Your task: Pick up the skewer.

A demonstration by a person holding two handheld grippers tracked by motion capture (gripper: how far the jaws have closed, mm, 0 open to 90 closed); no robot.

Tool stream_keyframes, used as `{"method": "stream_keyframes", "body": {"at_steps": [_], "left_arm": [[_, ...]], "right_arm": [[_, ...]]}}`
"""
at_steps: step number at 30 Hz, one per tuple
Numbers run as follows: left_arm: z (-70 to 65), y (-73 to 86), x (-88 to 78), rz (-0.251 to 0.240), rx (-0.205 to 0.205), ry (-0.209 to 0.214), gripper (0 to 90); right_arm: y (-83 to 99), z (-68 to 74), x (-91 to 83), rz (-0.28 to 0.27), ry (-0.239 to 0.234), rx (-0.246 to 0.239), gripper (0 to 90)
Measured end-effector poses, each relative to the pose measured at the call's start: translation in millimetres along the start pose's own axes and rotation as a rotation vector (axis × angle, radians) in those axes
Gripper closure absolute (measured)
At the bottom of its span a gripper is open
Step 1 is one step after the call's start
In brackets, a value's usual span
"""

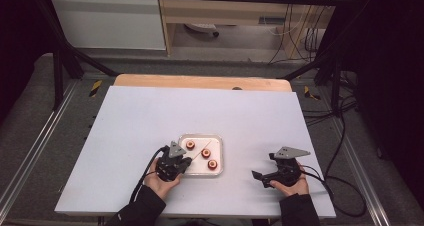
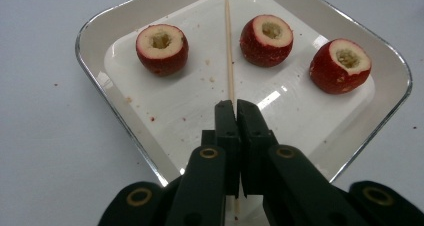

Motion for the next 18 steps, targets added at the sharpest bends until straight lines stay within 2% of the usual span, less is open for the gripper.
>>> {"method": "stream_keyframes", "body": {"at_steps": [8, 13, 18], "left_arm": [[2.9, -5.6, -10.4, -0.054, -0.005, 0.02, 88.4], [2.8, -9.5, -18.4, -0.084, 0.005, 0.038, 88.5], [2.9, -12.2, -24.0, -0.094, 0.013, 0.056, 88.5]], "right_arm": [[0.1, 0.1, 0.1, 0.003, 0.0, 0.0, 0.7], [0.2, 0.4, 0.6, 0.009, 0.003, -0.008, 0.7], [-2.1, 2.6, 1.3, 0.009, 0.006, -0.022, 0.6]]}}
Point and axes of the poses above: each handheld gripper's, and its own axes: x roughly forward along the jaws, y roughly out of its underside, z roughly to its left, the point moved 6 cm from there along x, roughly forward along the jaws, and after that the axes turned 10 degrees about -x, right-handed, at the moved point
